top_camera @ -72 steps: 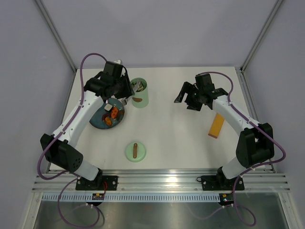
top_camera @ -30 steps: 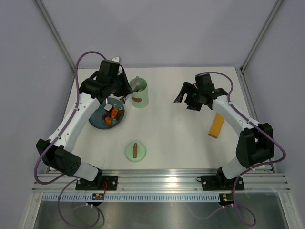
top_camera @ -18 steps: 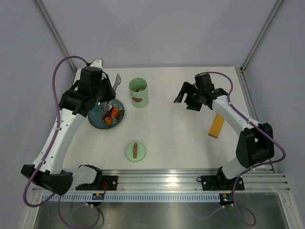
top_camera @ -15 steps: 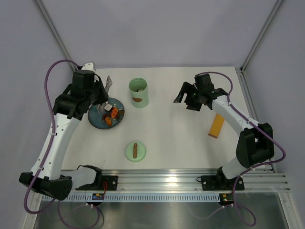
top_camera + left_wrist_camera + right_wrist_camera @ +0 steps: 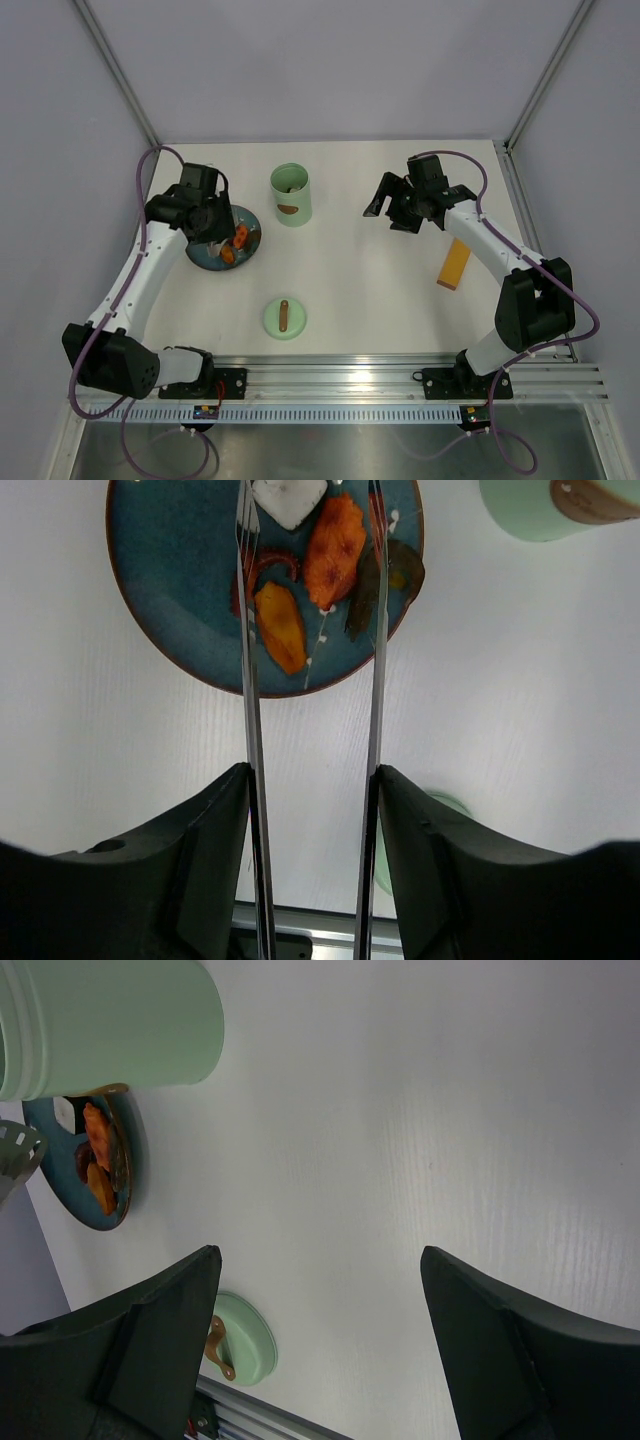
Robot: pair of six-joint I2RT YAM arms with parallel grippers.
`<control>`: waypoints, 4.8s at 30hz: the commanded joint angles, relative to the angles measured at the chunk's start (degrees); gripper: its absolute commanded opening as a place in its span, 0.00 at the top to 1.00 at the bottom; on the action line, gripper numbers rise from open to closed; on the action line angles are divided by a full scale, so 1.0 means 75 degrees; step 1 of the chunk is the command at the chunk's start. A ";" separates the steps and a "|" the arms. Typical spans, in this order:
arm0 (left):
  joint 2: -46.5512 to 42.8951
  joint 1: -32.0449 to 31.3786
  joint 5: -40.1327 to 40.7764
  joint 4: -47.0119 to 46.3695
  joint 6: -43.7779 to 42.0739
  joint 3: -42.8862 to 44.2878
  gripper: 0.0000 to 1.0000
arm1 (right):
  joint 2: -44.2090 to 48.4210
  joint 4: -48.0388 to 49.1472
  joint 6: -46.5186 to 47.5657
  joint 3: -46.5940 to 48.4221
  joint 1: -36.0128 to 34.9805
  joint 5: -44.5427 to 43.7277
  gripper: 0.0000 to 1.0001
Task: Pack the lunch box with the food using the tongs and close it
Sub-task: Pick up the fake food from the plate, then place the fake food in the packing box.
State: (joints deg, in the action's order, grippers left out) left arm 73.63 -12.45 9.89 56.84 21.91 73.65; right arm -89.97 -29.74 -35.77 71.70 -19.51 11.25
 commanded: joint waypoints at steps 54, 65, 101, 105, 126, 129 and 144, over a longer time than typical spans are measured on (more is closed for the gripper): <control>0.1293 0.0722 -0.0147 -0.1813 0.0606 -0.0703 0.60 | -0.0121 -0.0020 0.0094 0.0366 -0.0094 -0.0058 0.11; 0.0391 0.0722 0.0392 -0.1450 0.0594 -0.0328 0.92 | -0.0062 0.0039 0.0070 0.0307 -0.0094 -0.0011 0.11; 0.1093 -0.1106 -0.1260 -0.2023 0.0043 0.2169 0.91 | 0.0195 0.0086 -0.0094 0.0084 -0.0176 -0.0234 0.11; 0.1222 -0.1129 -0.1272 -0.2118 0.0102 0.2040 0.76 | 0.0207 0.0051 -0.0071 0.0061 -0.0176 -0.0257 0.12; 0.1433 -0.1270 -0.1272 -0.2082 0.0113 0.2263 0.51 | 0.0243 -0.0067 0.0023 0.0178 -0.0165 -0.0339 0.11; 0.1316 -0.1282 -0.1272 -0.2071 0.0125 0.2297 0.64 | 0.0289 -0.0067 0.0023 0.0190 -0.0165 -0.0351 0.11; -0.0663 -0.1282 0.0403 -0.0876 -0.0121 0.1420 0.89 | 0.0219 -0.0020 0.0023 0.0201 -0.0165 -0.0304 0.11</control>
State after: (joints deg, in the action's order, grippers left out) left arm 71.83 -22.06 7.92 48.10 22.09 86.70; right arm -90.39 -29.85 -36.03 72.07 -20.21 9.96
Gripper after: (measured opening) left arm 0.119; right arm 0.890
